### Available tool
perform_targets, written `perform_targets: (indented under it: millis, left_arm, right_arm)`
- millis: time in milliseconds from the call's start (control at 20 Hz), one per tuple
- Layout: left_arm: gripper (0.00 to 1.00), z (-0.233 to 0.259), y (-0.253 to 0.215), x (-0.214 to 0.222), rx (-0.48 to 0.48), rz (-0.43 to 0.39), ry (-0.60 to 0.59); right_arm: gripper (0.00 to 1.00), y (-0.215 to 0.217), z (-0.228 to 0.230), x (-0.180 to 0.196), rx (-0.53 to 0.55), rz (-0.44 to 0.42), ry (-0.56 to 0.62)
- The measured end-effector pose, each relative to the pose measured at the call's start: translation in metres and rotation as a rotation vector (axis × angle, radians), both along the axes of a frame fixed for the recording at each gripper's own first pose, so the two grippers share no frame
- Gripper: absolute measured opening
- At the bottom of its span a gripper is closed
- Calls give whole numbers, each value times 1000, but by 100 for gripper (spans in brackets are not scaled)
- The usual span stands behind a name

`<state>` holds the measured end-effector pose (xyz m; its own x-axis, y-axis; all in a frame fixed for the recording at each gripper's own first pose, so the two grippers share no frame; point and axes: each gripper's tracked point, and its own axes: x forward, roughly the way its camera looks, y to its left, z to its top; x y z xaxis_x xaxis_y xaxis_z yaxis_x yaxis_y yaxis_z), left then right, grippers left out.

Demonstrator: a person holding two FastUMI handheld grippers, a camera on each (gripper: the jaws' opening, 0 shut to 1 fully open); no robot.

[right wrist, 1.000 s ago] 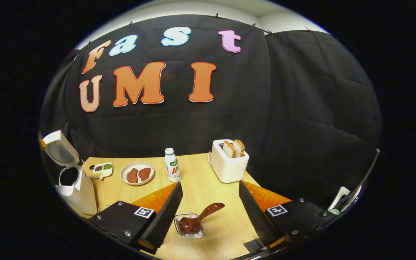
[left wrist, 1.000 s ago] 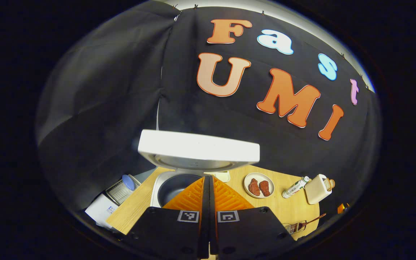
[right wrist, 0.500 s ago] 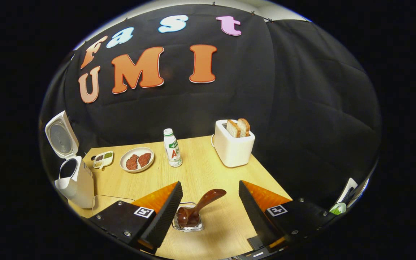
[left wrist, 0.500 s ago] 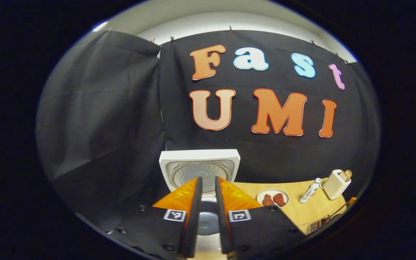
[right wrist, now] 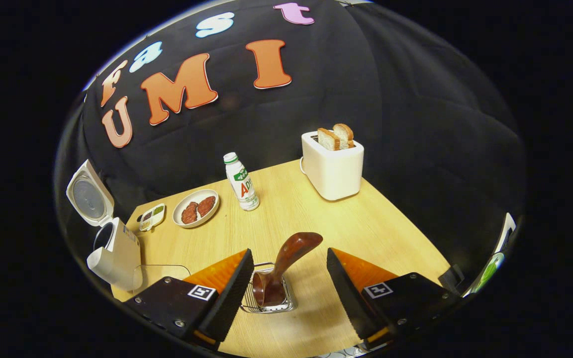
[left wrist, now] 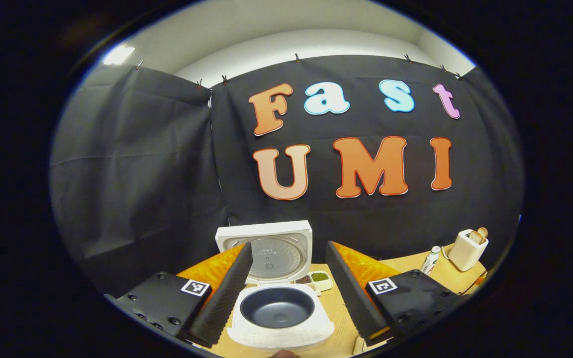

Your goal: Close the left gripper, press the button to open the rice cooker; take a wooden spoon from the chopstick holder with the right hand, scoop a spoonful of rice and pour it into the rice cooker, then put the wooden spoon back into the chopstick holder.

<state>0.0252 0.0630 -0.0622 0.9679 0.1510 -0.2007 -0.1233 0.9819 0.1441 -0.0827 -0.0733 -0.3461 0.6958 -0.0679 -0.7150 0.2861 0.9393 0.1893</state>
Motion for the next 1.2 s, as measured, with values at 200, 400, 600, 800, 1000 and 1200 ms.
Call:
perform_targets:
  millis: [200,400,600,800,1000,1200]
  left_arm:
    - [100,18,-15,-10,90,8,-76]
    - [96,25,-48,-13,120,-16,-128]
    - [96,24,-67,-16,116,-13,-115]
    - [96,18,-77,-22,141,-1,-87]
    - [100,8,-84,-20,119,-22,-79]
    - [99,3,-85,-4,96,-75,-79]
  right_arm:
    - [84,8,-13,7,53,25,-51]
    - [68,7,-29,15,100,26,-78]
    - [45,9,-40,22,162,31,-104]
    - [25,19,-43,24,216,66,-92]
    - [19,19,-41,10,221,86,-77]
    - [23,21,-37,-5,202,43,-77]
